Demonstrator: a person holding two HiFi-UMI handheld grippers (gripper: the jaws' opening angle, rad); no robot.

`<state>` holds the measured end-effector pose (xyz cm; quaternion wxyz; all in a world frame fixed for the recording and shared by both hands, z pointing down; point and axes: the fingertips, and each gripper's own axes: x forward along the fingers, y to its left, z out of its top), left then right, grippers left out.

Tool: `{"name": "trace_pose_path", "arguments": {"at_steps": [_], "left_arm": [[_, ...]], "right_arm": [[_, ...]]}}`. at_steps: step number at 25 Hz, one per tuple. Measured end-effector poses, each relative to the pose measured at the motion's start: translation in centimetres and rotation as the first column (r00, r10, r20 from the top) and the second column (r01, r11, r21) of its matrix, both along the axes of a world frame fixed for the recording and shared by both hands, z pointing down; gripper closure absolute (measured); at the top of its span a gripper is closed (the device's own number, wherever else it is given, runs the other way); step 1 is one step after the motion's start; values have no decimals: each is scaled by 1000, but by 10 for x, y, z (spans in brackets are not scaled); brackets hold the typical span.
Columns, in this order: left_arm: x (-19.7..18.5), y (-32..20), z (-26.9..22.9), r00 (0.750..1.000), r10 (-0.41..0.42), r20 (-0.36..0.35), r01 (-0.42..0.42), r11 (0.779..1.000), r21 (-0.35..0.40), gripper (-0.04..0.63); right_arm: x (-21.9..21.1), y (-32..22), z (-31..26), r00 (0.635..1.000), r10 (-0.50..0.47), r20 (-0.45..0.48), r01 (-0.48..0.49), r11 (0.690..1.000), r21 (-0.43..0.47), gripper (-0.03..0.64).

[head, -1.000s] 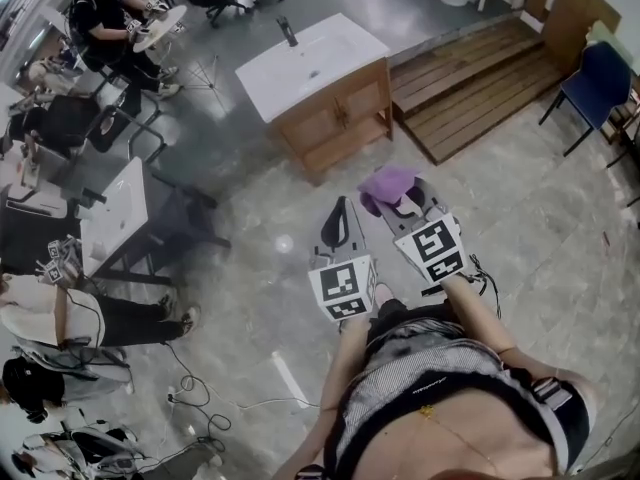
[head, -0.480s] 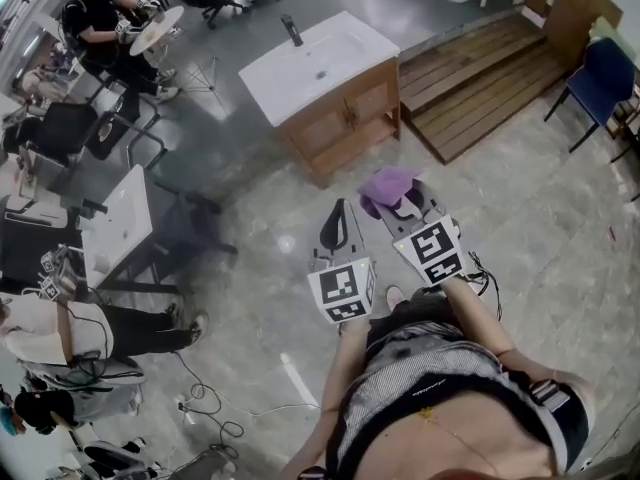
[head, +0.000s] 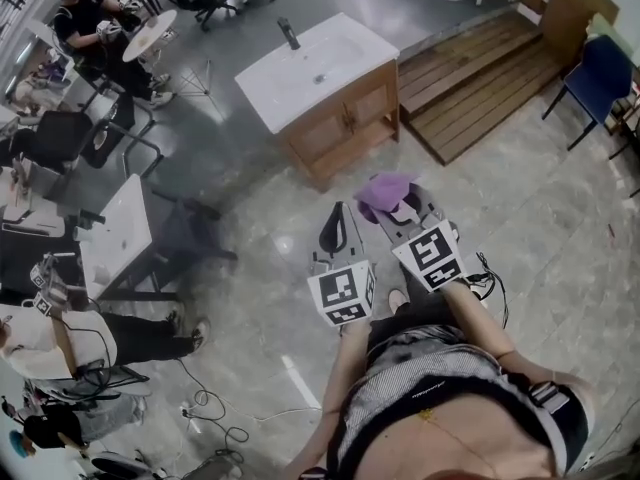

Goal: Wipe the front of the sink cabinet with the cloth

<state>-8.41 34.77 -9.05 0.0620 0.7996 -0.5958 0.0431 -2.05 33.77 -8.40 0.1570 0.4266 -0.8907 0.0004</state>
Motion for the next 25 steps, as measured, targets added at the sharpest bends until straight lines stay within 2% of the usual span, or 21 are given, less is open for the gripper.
{"name": "trace_pose_path", "arguments": {"at_steps": [9,17,25], "left_arm": [[7,-64,0,1000,-18,-3,18,1000,-2,595],[20,-125,-3,998,-69,1,69,998,-12,595],[36,-164,-4,992,-124,22,124,992,-16,594]], "right_arm": [[1,-65,0,999,-44,4,44,999,-13,443],[11,-126,0,995,-103,-5,103,994,-25,442],[23,-169,-1,984,-180,-5,180,983,-26,443]]}}
